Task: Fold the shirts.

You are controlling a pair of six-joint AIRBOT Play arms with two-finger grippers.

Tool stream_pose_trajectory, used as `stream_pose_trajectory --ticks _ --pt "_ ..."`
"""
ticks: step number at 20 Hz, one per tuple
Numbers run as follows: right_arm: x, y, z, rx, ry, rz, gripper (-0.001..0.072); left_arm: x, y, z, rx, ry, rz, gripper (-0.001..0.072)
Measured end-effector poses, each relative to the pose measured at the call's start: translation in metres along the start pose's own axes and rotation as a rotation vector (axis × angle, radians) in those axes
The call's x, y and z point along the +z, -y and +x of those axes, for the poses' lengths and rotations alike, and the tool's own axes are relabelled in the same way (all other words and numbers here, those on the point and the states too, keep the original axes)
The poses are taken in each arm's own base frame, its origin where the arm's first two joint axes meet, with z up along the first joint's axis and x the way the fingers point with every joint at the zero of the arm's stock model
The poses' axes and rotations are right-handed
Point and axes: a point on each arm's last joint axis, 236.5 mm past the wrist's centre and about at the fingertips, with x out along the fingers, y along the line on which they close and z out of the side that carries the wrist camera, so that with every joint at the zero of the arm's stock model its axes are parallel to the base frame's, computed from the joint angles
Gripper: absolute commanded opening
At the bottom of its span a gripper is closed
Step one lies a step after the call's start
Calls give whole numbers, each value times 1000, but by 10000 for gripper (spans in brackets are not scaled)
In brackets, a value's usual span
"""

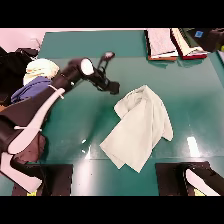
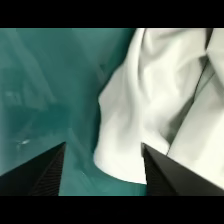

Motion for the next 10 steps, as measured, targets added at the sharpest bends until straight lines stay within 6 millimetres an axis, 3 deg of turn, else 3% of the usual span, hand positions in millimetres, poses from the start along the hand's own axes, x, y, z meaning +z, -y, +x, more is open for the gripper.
stream_pose_trajectory --ticks 4,5,7,10 --pt "-9 -1 14 24 -33 12 17 -26 15 48 -60 -75 -12 555" --pt "-10 -1 15 26 -36 14 17 -31 17 55 -64 -86 -7 466" --pt "-11 -2 16 30 -39 13 17 -32 22 63 -75 -84 -4 30" --pt "-9 -5 13 32 -35 6 17 -23 10 60 -68 -69 -14 21"
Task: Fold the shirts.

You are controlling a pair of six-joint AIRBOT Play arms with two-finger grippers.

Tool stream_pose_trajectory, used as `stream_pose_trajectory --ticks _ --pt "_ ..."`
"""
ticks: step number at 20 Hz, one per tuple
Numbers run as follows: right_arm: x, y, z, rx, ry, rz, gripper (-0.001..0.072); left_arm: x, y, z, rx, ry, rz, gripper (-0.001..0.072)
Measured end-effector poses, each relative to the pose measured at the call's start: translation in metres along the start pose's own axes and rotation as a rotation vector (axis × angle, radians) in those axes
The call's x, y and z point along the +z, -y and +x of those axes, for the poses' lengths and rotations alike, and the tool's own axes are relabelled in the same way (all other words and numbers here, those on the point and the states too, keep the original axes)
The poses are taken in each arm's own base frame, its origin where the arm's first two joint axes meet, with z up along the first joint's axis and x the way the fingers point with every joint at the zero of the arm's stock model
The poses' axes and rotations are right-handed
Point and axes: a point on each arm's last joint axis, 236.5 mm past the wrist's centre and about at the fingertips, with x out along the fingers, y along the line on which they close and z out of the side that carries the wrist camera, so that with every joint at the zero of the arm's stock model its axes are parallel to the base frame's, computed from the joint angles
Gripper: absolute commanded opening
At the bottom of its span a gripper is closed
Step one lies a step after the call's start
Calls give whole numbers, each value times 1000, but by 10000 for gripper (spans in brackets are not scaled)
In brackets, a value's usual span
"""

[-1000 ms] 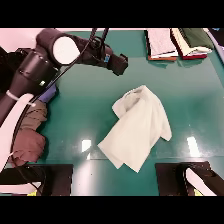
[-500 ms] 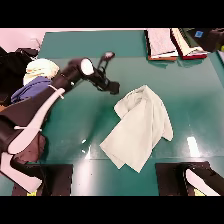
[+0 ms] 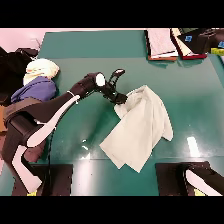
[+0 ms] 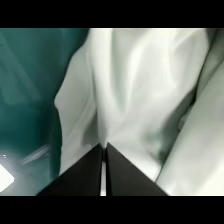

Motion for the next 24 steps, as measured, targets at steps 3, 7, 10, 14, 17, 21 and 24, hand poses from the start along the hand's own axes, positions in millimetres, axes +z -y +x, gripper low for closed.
stream_pose_trajectory --ticks 3,7,10,14,17,21,24 --pt "-7 1 -2 -13 -31 -13 17 24 -29 -37 33 28 -12 21" --pt "-55 21 5 -63 -173 62 17 60 -83 -132 161 153 -19 21" --pt "-122 35 22 -72 -326 165 95 64 -118 -194 250 206 -47 21" --pt "-240 19 57 10 -601 312 279 57 -141 -227 315 211 -68 21" --pt "-310 -16 92 101 -745 405 527 55 -148 -235 337 214 -73 21" --pt "-366 -58 134 156 -828 495 519 53 -151 -240 349 211 -76 22" --pt "-384 -82 161 189 -857 526 374 52 -154 -241 360 210 -74 22"
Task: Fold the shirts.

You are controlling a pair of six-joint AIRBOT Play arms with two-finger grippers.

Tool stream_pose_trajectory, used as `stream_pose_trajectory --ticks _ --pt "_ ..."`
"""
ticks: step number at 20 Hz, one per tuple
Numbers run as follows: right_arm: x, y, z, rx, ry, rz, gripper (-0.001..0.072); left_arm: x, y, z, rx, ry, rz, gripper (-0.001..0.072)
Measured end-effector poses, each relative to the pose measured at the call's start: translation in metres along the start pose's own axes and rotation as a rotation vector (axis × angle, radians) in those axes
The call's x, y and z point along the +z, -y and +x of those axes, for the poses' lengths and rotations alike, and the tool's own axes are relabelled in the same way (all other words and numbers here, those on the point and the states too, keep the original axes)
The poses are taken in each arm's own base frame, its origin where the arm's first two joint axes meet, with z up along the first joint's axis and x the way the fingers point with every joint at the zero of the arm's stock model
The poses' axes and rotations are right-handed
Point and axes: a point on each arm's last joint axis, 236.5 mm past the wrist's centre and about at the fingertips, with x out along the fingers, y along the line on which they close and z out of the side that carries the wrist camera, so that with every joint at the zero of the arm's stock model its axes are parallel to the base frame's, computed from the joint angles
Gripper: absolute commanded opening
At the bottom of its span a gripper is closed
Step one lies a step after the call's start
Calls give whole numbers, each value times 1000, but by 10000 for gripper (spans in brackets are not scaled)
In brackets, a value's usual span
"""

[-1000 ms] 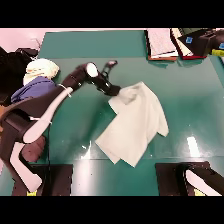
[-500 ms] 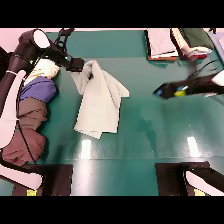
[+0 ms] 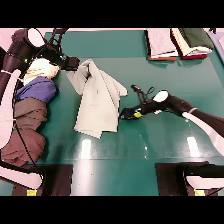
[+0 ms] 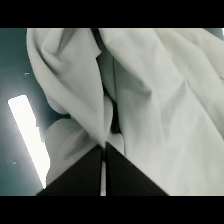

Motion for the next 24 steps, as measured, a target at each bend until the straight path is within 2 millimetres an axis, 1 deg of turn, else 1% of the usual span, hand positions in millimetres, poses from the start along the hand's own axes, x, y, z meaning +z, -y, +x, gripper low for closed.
stream_pose_trajectory --ticks 1,2,3,5,6,7,8,9,10,11,13,14,15,16,17,19,21,23,24 --pt "2 -5 10 7 -7 -4 249 0 -1 0 4 0 1 22" --pt "5 -9 19 10 -15 -15 76 0 -2 0 6 -1 2 22" --pt "10 -14 26 13 -15 -29 16 0 -2 -1 7 1 2 22" --pt "21 -22 30 14 -6 -65 16 2 -2 -8 16 13 8 21" --pt "28 -25 26 7 8 -90 16 5 -3 -17 28 30 15 22" --pt "39 -28 14 -3 34 -124 16 10 -4 -31 48 59 27 22" --pt "51 -31 -2 -13 65 -157 16 16 -7 -48 76 98 42 21" --pt "65 -35 -25 -26 107 -192 16 23 -9 -71 110 144 60 21" --pt "77 -39 -53 -36 148 -224 16 28 -10 -96 143 192 77 22" --pt "91 -45 -88 -47 207 -255 16 33 -11 -126 178 249 93 21" --pt "110 -56 -164 -82 324 -311 16 37 -8 -187 236 360 120 22" --pt "116 -64 -205 -101 388 -337 15 37 -5 -217 257 416 130 22" --pt "117 -71 -242 -122 444 -361 15 34 0 -248 271 474 138 22" --pt "116 -80 -281 -147 505 -386 16 30 5 -276 281 527 144 22" --pt "112 -89 -314 -174 560 -411 15 24 11 -304 287 581 151 22" --pt "99 -108 -376 -231 674 -458 15 11 23 -351 289 676 160 22" --pt "82 -126 -426 -292 775 -488 15 -4 36 -387 275 749 168 21" --pt "65 -139 -462 -347 844 -498 15 -19 49 -409 244 788 174 22" --pt "58 -143 -475 -369 870 -494 15 -25 55 -414 221 794 177 22"
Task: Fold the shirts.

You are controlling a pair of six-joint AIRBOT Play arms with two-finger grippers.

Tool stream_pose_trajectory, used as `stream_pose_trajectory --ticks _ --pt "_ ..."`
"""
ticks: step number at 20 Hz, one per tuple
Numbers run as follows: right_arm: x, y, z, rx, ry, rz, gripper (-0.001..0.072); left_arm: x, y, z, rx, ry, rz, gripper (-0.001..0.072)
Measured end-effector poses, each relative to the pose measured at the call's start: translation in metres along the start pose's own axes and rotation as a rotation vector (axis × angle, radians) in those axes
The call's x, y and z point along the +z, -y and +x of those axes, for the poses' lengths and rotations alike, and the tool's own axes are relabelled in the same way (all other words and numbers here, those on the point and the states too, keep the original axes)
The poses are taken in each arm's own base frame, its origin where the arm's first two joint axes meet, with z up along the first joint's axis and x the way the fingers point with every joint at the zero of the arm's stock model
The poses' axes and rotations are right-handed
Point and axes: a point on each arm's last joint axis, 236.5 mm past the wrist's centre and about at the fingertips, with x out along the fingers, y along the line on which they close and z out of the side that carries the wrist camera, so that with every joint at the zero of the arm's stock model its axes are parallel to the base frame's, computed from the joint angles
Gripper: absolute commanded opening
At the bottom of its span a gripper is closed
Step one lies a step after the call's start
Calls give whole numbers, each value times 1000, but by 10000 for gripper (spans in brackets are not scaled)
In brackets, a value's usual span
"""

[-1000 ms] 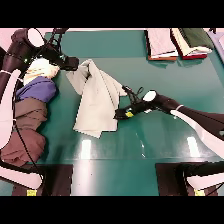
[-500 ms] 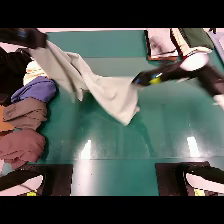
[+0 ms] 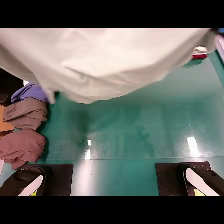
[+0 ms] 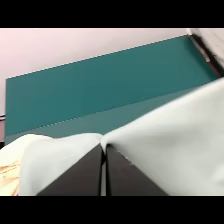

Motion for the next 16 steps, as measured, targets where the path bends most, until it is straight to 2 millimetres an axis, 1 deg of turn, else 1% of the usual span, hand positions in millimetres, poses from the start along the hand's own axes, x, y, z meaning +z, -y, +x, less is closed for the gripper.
stream_pose_trajectory --ticks 1,2,3,4,5,6,7,9,11,12,13,14,15,16 --pt "4 1 -11 -23 10 0 15 -1 7 -6 -28 -2 -8 22" --pt "6 3 -18 -40 13 3 15 -5 15 -7 -62 -17 -18 21" --pt "7 6 -21 -50 13 14 15 -13 24 -3 -100 -43 -22 22" --pt "7 10 -19 -56 4 33 15 -24 31 4 -132 -80 -27 22" --pt "4 16 -14 -55 -15 59 15 -40 37 18 -156 -134 -33 21" --pt "-1 23 -3 -47 -47 89 15 -63 41 37 -177 -208 -42 22" --pt "-9 33 12 -39 -90 124 15 -89 45 57 -192 -287 -54 22" --pt "-35 55 51 -34 -210 183 15 -150 51 101 -215 -443 -79 22" --pt "-70 78 96 -42 -349 231 15 -208 51 148 -209 -555 -98 22" --pt "-90 90 120 -49 -418 251 16 -232 48 172 -193 -585 -104 22" --pt "-106 97 140 -48 -465 268 71 -250 45 193 -176 -596 -109 24" --pt "-121 104 162 -47 -502 287 342 -267 42 215 -158 -605 -114 66" --pt "-134 111 179 -51 -530 301 425 -278 39 233 -141 -604 -122 342" --pt "-144 119 193 -57 -547 320 425 -284 35 248 -125 -595 -132 530"
